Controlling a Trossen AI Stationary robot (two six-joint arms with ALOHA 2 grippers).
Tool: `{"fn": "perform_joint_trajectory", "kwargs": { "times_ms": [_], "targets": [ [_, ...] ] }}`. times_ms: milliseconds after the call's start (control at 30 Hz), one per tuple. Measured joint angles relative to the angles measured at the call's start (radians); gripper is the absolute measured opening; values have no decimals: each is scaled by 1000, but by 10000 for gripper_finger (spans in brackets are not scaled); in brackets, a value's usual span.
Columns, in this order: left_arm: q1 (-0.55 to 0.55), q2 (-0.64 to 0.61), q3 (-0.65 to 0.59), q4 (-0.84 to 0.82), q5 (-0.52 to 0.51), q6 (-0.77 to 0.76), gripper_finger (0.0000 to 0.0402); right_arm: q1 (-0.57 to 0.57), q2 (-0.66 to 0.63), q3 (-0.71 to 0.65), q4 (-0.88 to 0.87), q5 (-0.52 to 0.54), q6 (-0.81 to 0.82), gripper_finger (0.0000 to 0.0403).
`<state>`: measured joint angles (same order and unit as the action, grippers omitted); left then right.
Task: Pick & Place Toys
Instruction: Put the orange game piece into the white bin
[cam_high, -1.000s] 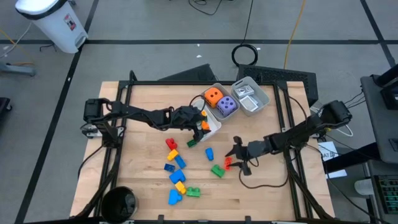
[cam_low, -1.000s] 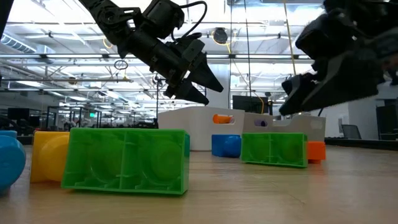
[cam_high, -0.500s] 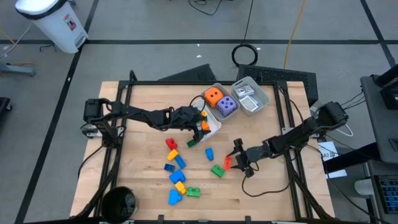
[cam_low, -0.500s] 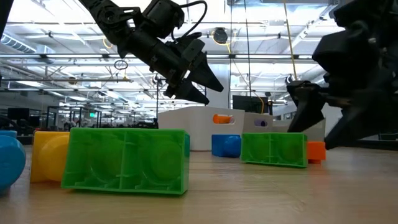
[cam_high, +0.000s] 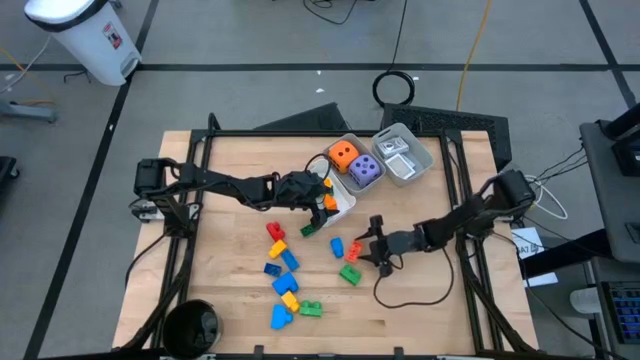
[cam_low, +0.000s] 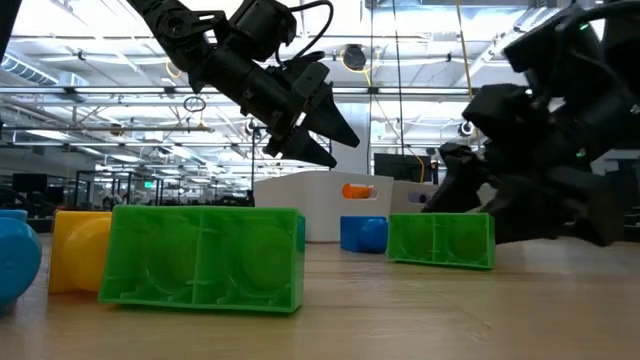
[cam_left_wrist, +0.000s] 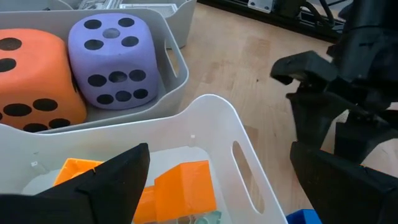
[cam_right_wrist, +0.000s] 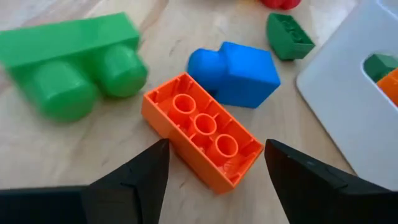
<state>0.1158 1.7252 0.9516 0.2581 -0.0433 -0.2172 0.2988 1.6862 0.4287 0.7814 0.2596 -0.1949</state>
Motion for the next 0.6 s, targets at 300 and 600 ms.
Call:
{"fn": "perform_joint_trajectory", "kwargs": {
  "times_ms": [300, 600],
  "targets": [
    [0, 0, 0, 0, 0, 0, 392, -39, 132, 0, 193, -29, 54, 239],
    [0, 0, 0, 0, 0, -2, 392, -84, 182, 1, 276, -205, 58, 227]
  ]
}}
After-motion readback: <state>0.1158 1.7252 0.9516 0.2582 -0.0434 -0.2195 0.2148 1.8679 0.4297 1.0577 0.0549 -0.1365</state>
